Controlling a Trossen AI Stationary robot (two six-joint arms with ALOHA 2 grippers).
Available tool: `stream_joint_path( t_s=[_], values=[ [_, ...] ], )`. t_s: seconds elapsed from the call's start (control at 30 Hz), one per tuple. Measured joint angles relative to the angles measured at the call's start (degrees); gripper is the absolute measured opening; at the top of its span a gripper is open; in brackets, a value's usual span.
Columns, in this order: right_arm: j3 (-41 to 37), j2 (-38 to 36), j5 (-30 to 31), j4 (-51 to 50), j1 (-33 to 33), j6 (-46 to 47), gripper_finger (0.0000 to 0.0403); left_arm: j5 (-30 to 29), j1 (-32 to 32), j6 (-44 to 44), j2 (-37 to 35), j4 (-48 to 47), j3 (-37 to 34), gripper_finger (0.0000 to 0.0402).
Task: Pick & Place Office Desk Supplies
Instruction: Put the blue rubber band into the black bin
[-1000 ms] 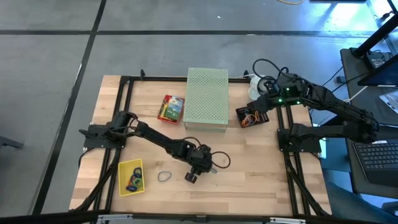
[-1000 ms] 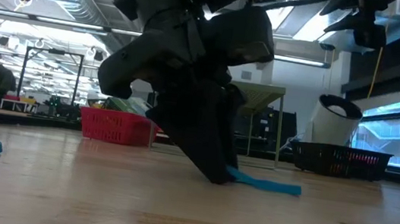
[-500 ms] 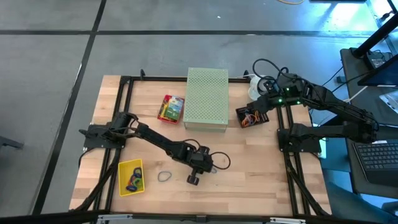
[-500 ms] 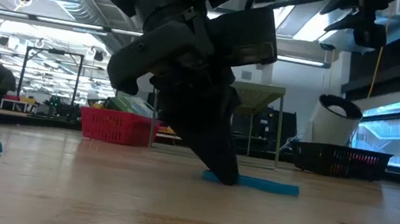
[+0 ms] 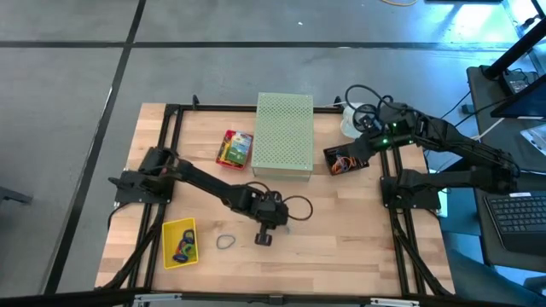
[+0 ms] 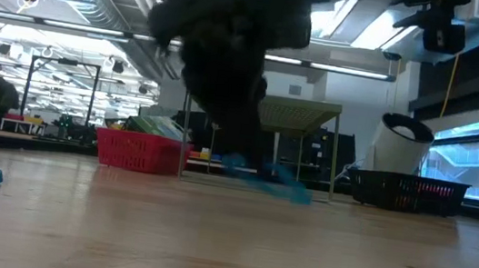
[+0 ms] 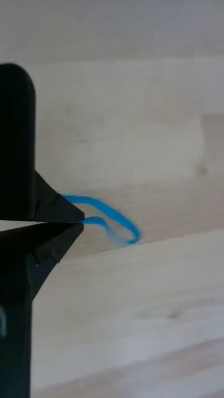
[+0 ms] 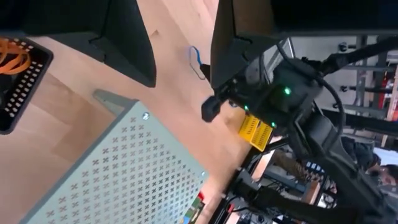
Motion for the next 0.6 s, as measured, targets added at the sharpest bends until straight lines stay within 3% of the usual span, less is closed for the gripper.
stream_joint_path(
  t_s=[0.43, 0.6],
  values=[
    [0.0, 0.0, 0.0, 7.1, 7.1, -2.1, 0.0155, -0.4, 3.9, -6.9, -12.6, -1.8, 0.1, 0.0002],
    [0.0, 0.0, 4.1, 9.6, 11.3, -6.1, 0.0155, -0.4, 6.7, -9.8, -17.7, -0.8, 0.2, 0.0002]
  ],
)
